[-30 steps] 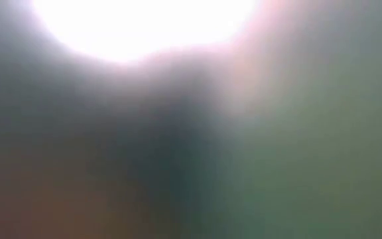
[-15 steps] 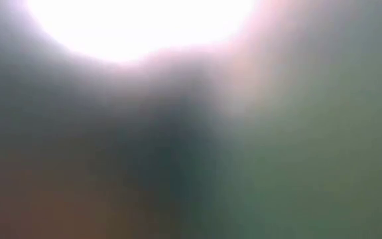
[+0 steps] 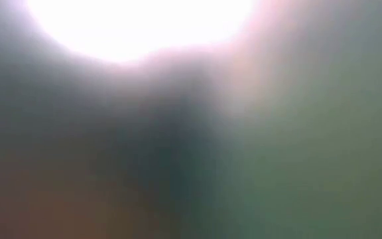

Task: Pick & Place Food Item
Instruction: Put the black spoon into the yellow bin

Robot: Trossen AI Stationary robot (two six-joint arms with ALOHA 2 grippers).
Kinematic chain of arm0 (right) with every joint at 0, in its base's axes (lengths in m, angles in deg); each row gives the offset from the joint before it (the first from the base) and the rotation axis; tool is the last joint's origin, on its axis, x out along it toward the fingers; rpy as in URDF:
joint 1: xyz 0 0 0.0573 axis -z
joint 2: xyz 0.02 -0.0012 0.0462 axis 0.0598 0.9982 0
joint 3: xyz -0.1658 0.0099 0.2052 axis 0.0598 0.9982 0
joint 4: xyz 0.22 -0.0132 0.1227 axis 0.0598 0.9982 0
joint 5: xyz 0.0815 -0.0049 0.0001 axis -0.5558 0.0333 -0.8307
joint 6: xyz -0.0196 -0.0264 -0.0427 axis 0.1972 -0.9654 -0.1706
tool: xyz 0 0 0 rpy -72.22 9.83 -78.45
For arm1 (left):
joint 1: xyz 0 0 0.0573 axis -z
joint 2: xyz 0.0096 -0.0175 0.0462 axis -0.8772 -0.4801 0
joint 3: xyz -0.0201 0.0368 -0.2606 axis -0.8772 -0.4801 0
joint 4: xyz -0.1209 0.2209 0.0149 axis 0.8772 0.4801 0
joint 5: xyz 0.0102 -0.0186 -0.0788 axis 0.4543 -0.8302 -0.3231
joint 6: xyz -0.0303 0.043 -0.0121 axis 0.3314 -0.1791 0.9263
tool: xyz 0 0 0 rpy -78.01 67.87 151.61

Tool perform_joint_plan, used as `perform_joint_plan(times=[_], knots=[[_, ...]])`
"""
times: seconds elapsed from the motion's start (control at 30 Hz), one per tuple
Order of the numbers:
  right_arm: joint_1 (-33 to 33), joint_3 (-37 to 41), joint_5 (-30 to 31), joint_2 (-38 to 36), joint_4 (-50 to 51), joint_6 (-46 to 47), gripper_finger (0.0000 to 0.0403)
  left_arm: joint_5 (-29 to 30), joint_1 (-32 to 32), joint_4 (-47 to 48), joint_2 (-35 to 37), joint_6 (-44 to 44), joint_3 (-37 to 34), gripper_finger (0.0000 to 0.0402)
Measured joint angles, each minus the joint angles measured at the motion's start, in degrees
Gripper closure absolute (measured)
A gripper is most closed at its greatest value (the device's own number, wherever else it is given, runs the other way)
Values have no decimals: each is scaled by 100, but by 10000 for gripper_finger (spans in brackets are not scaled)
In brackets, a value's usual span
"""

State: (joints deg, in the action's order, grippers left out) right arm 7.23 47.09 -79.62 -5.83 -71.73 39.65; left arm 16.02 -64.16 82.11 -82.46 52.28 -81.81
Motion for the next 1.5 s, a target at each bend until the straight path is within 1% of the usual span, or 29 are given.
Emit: perform_joint_plan(times=[0.13,1.23,1.33,1.5], knots=[[-1,0,-2,0,0,1,181,7,0,52,0,-373,-2,126],[-1,0,0,0,0,-3,181,9,-3,56,-4,-370,-9,126],[-1,0,-2,0,0,282,181,9,-3,56,-4,-368,-9,126],[-1,0,-1,0,-46,1070,181,9,-3,56,-4,-359,-9,126]])
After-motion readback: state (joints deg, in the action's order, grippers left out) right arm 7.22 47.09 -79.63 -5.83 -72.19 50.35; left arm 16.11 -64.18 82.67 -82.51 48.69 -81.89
